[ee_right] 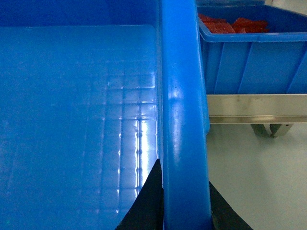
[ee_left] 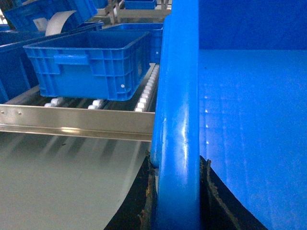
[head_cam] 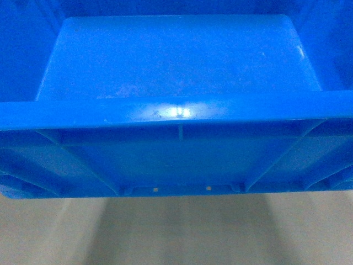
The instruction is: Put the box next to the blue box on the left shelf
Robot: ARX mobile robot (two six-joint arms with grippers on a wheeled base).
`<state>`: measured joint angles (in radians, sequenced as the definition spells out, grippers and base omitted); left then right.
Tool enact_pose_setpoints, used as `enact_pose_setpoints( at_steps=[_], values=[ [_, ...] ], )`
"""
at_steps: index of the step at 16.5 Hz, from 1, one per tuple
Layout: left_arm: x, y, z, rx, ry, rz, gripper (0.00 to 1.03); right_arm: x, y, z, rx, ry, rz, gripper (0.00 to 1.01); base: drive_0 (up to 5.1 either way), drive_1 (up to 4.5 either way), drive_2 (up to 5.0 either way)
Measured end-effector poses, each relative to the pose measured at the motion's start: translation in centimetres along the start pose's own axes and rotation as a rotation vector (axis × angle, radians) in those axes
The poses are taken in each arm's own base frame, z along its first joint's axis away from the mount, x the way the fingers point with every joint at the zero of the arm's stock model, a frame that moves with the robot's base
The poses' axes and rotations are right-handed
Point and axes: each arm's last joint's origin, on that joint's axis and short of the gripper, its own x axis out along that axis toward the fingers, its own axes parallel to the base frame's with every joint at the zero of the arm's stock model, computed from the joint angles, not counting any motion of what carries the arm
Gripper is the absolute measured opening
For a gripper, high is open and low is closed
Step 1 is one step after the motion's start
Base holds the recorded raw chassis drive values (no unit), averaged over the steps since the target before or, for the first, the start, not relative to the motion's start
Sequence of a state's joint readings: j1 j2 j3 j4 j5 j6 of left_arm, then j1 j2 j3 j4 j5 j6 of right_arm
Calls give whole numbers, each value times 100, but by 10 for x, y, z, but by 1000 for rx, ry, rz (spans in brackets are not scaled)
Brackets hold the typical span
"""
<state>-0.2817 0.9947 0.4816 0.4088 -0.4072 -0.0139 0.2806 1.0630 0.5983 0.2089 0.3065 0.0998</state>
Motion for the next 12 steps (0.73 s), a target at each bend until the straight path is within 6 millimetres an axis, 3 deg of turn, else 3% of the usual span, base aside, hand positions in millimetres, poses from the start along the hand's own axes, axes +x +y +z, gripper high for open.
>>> enact_pose_setpoints(
  at_steps=[12],
  values=[
    [0,0,0,-1,-3,0,15,0,0,0,0,1,-1,8,9,429,-411]
  ],
)
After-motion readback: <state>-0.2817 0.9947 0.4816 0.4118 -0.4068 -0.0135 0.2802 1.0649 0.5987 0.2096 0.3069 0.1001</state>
